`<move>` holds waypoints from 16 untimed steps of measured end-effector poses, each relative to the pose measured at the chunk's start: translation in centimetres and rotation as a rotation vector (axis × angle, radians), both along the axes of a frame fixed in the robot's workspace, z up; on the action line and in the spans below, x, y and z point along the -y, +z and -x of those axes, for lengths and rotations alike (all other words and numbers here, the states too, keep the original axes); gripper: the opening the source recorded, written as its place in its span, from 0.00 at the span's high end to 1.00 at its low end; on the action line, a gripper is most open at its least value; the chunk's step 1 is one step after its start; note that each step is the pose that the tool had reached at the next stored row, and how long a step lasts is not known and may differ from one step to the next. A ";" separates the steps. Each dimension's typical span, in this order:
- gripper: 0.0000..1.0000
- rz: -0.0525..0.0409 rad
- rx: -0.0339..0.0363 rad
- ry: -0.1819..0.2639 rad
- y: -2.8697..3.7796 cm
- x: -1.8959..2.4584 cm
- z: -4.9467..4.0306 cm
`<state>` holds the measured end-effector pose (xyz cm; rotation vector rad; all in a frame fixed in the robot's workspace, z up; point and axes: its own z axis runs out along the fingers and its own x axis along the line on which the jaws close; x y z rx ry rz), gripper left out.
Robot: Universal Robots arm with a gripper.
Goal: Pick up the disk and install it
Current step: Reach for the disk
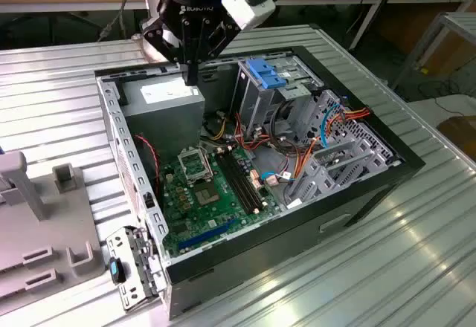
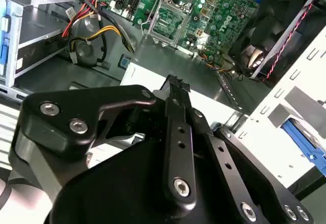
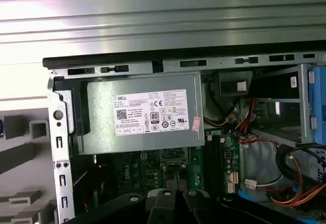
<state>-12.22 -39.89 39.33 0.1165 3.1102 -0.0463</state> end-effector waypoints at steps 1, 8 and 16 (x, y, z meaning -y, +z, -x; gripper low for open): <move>0.89 0.0000 0.0000 0.000 0.00 0.01 0.18; 0.89 0.0000 0.0000 0.000 0.00 -0.08 3.19; 0.89 -0.0001 0.0000 0.000 0.00 -1.14 7.43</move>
